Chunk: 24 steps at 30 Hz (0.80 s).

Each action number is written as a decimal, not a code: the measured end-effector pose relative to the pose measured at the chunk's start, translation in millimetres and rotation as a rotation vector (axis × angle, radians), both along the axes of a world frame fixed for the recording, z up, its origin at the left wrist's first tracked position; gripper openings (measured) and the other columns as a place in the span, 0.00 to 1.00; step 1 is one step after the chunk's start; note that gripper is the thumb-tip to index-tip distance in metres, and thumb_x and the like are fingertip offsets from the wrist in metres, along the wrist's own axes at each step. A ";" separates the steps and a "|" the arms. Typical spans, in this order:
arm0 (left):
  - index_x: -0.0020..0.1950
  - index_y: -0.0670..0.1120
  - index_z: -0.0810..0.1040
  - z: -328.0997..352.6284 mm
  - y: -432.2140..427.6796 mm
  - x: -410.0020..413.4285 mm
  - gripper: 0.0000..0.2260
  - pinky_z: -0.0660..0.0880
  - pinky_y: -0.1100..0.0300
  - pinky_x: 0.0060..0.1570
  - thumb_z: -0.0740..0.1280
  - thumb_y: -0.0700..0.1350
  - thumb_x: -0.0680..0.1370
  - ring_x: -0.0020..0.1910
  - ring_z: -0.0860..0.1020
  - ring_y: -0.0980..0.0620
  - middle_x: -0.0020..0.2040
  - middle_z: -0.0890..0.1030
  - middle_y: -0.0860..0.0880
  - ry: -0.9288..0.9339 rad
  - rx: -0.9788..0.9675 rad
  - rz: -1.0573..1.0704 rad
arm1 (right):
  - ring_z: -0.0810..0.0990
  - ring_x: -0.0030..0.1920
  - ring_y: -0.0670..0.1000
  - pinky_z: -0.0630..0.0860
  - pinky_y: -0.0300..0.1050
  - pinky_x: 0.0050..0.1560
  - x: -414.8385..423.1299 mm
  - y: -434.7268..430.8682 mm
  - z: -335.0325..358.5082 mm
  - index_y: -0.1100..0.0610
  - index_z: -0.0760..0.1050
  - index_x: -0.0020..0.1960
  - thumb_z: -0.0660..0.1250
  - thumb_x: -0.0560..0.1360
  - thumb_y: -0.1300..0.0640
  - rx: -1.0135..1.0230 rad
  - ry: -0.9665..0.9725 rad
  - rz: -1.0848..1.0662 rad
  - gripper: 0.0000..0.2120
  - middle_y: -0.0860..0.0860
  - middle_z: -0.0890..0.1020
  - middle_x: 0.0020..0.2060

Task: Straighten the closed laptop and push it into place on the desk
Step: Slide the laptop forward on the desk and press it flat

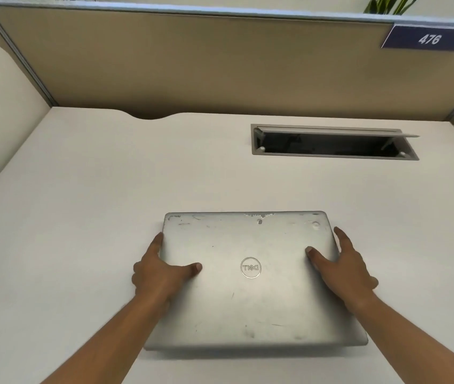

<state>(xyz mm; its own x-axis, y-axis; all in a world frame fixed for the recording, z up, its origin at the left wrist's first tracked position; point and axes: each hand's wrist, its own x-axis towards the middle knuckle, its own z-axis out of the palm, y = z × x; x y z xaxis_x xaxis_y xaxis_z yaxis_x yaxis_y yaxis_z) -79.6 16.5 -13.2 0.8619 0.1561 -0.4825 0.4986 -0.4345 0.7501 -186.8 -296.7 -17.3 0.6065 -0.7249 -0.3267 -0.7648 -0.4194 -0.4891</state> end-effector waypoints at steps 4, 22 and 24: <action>0.74 0.60 0.63 10.9 -8.3 34.8 0.52 0.71 0.41 0.66 0.84 0.47 0.55 0.68 0.69 0.40 0.71 0.70 0.45 -0.034 -0.028 0.000 | 0.76 0.47 0.54 0.63 0.57 0.55 31.5 -7.1 8.1 0.52 0.71 0.62 0.67 0.64 0.31 0.033 -0.047 -0.086 0.34 0.48 0.81 0.53; 0.73 0.59 0.64 3.0 -61.9 169.0 0.52 0.72 0.43 0.64 0.84 0.45 0.54 0.66 0.71 0.41 0.69 0.72 0.45 -0.023 -0.027 0.011 | 0.80 0.52 0.63 0.72 0.62 0.61 164.6 -57.6 2.2 0.64 0.73 0.58 0.69 0.61 0.32 0.133 -0.055 -0.081 0.41 0.60 0.81 0.52; 0.73 0.59 0.64 -1.6 -64.7 175.6 0.52 0.72 0.43 0.64 0.84 0.45 0.55 0.66 0.71 0.41 0.69 0.72 0.45 -0.019 -0.020 0.016 | 0.79 0.52 0.63 0.71 0.63 0.62 170.5 -60.7 -0.3 0.63 0.72 0.57 0.69 0.61 0.32 0.117 -0.050 -0.083 0.39 0.60 0.81 0.52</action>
